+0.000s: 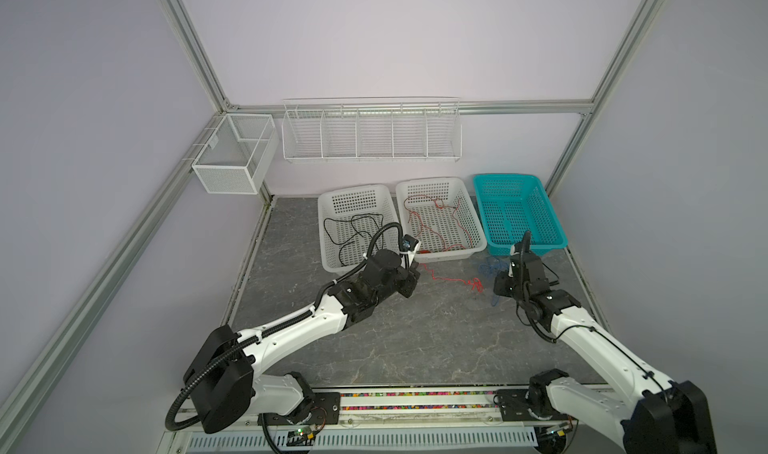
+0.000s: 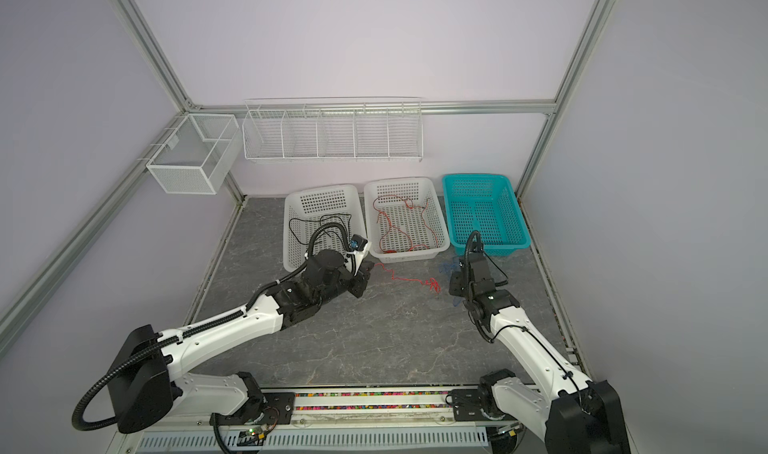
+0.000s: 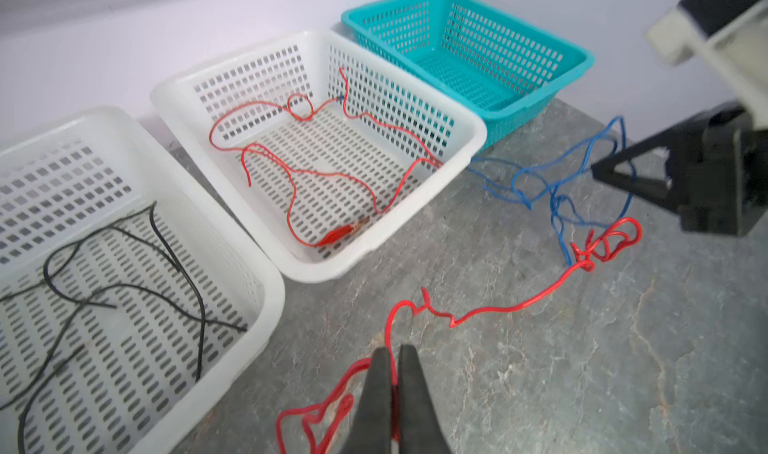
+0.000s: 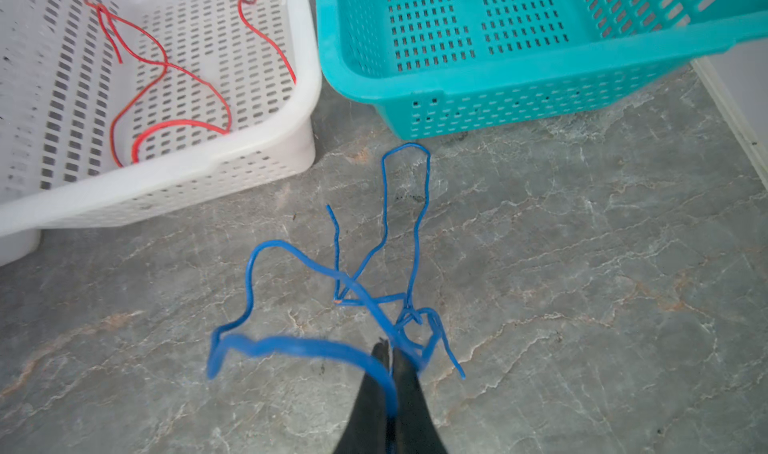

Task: Untangle the cables
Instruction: 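Lift the red wire with the left gripper and drop it into the white basket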

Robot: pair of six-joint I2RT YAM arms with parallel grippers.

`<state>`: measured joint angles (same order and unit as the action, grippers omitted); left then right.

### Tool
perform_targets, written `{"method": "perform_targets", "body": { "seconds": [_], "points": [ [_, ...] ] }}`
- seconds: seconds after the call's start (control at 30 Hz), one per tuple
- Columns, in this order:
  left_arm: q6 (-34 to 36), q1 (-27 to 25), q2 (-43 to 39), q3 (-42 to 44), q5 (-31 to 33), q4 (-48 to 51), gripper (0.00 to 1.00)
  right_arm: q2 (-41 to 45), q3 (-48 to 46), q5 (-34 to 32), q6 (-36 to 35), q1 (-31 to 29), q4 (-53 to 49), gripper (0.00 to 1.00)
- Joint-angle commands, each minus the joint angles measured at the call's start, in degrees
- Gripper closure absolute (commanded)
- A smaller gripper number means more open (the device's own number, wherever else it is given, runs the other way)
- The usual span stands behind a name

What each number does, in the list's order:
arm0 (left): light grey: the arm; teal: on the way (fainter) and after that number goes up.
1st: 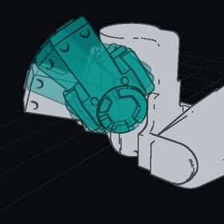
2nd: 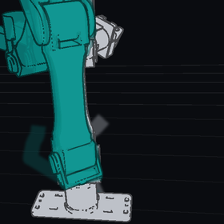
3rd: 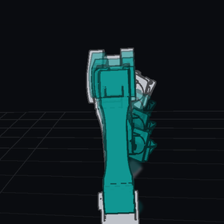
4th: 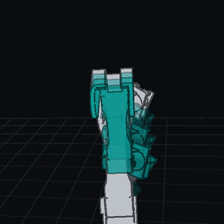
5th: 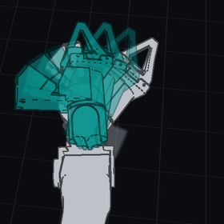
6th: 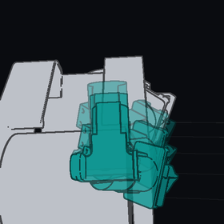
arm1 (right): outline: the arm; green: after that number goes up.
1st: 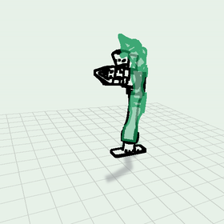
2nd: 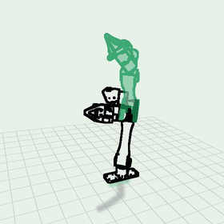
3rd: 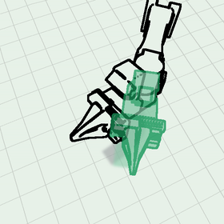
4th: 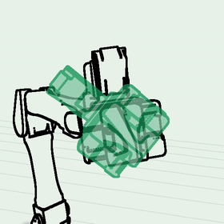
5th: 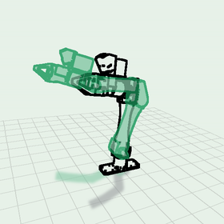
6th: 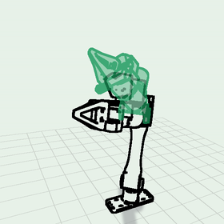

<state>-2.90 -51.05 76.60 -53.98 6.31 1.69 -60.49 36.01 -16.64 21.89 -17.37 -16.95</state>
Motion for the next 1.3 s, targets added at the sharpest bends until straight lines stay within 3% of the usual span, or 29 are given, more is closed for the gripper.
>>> {"method": "perform_targets", "body": {
  "seconds": [0.0, 0.23, 0.53, 0.9, 1.27],
  "points": [
    [1.9, 1.2, 2.3, -8.7, -0.1, 2.2, 1.0, 0.1, -1.8, 1.4, 0.9, 0.2, 1.8, 0.94],
    [-3.7, 5.3, 17.1, -29.0, 5.2, 11.2, 1.0, 1.7, -3.7, 2.8, 0.3, 0.1, 3.2, 0.94],
    [-12.5, 6.5, 33.7, -49.4, 8.1, 18.6, 1.0, 2.4, -5.1, 4.7, 0.2, 0.1, 5.0, 0.94],
    [-22.7, 7.8, 44.6, -57.3, 7.5, 19.6, 1.0, 1.7, -6.0, 6.5, 0.0, 0.2, 6.3, 0.94],
    [-29.1, 10.7, 49.3, -54.7, 1.2, 16.4, 0.97, 2.5, -6.6, 6.2, -0.6, 0.2, 5.4, 0.94]
  ]
}}
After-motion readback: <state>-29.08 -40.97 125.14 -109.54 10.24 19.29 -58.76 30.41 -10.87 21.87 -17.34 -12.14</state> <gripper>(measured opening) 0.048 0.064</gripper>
